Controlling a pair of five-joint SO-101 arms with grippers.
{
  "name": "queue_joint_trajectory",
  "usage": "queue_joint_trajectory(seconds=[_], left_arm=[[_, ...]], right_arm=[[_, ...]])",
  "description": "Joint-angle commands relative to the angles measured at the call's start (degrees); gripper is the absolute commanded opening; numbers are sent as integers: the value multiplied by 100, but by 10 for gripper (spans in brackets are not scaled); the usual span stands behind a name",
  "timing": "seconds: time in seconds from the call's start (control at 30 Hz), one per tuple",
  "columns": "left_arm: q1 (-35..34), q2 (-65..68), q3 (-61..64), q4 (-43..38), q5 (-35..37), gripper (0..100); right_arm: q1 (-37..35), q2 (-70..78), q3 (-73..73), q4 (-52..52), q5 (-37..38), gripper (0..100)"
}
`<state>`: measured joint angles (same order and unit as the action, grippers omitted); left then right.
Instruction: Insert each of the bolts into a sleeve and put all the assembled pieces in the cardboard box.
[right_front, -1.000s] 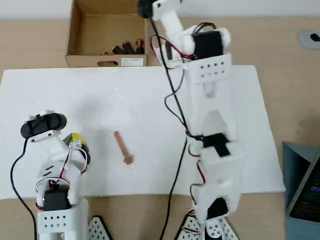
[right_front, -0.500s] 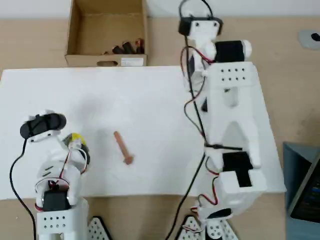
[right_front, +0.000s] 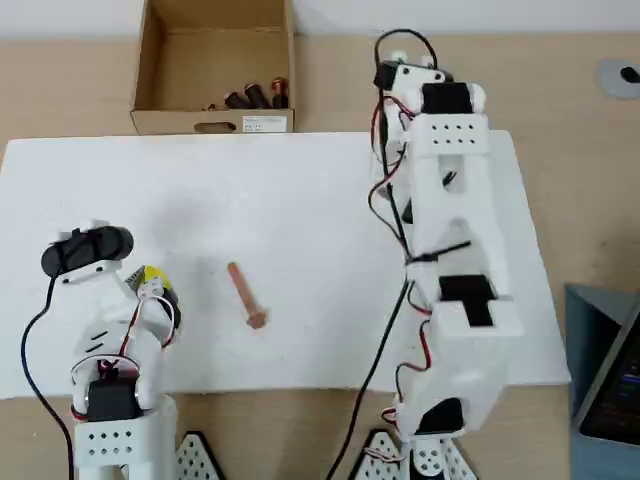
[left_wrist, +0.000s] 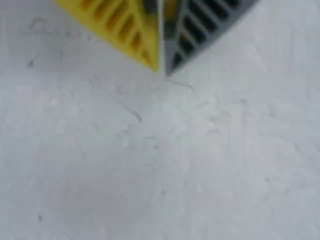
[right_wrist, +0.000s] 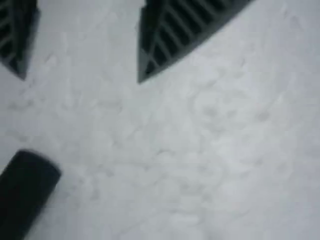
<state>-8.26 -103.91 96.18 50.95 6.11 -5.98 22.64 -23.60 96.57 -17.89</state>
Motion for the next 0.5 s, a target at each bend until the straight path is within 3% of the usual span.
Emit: queue_joint_trajectory(seconds=[0.0, 0.47], left_arm=[[-62, -48, 88, 26, -9, 4], [-185, -48, 88, 18, -9, 4]], right_arm=[[224, 224, 13, -237, -62, 168], [338, 1077, 4, -879, -53, 168]])
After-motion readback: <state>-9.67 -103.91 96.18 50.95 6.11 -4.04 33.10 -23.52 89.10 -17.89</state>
